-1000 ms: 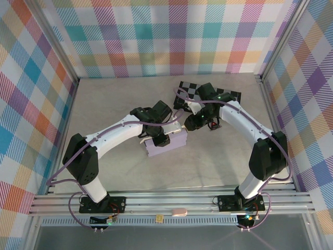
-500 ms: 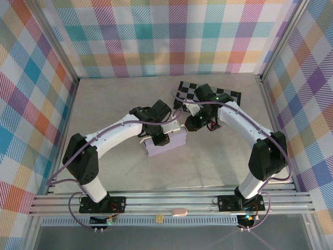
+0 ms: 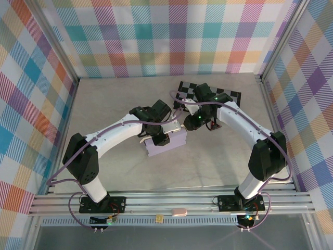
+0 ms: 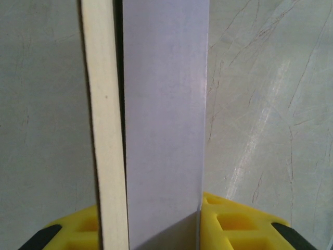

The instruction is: Fold the paper box

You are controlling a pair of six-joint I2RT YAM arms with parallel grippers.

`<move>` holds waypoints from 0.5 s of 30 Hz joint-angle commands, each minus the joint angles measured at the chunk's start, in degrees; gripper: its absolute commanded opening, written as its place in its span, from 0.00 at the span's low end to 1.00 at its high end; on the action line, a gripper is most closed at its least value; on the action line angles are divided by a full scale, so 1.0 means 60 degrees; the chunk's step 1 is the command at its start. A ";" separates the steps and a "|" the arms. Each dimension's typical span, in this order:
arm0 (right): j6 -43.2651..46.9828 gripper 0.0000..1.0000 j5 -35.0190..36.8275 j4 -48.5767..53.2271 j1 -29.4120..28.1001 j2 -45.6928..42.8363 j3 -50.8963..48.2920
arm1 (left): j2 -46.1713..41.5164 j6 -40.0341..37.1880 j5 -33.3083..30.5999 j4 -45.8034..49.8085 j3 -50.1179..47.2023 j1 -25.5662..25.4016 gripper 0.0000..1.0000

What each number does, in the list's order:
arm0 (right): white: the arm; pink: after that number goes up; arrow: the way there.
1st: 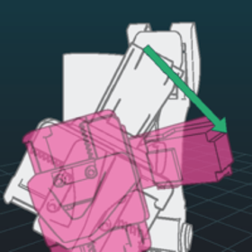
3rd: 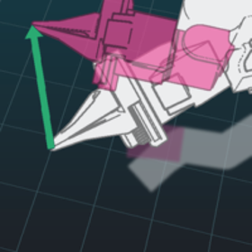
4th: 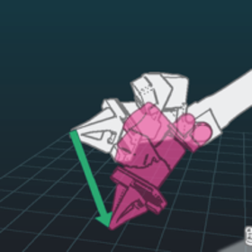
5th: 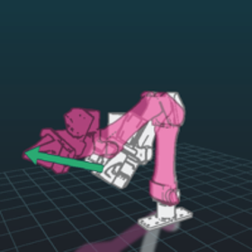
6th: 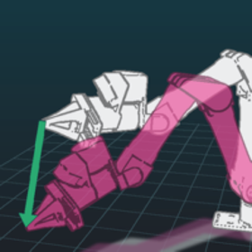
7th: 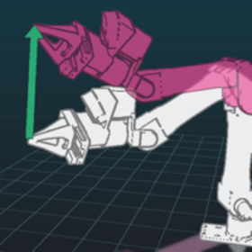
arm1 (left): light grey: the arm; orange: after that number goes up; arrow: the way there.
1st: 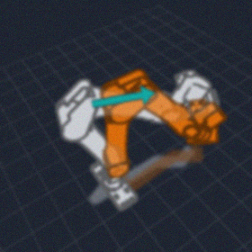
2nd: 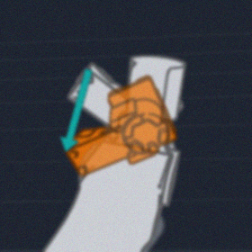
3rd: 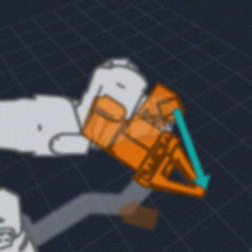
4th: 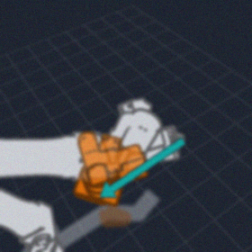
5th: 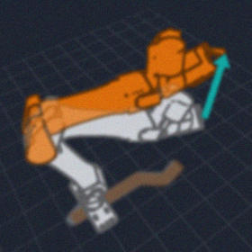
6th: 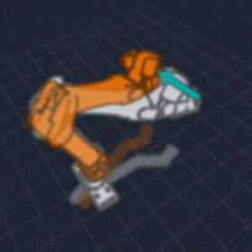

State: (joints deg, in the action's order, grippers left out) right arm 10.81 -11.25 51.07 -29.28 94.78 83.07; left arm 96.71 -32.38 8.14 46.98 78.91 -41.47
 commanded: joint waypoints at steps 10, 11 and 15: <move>0.0294 0.24 -0.0404 0.0111 -0.0044 0.0162 0.0266 | 0.0321 -0.0129 0.0218 0.0226 0.0116 0.0087 0.29; 0.0297 0.24 -0.0411 0.0092 -0.0056 0.0175 0.0234 | 0.0322 -0.0124 0.0225 0.0226 0.0123 0.0094 0.29; 0.0268 0.23 -0.0366 0.0065 -0.0056 0.0249 0.0211 | 0.0359 -0.0097 0.0247 0.0217 0.0142 0.0086 0.29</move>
State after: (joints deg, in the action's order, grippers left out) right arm 11.46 -12.03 51.11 -29.28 95.31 83.74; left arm 96.82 -32.38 8.36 47.00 79.02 -41.47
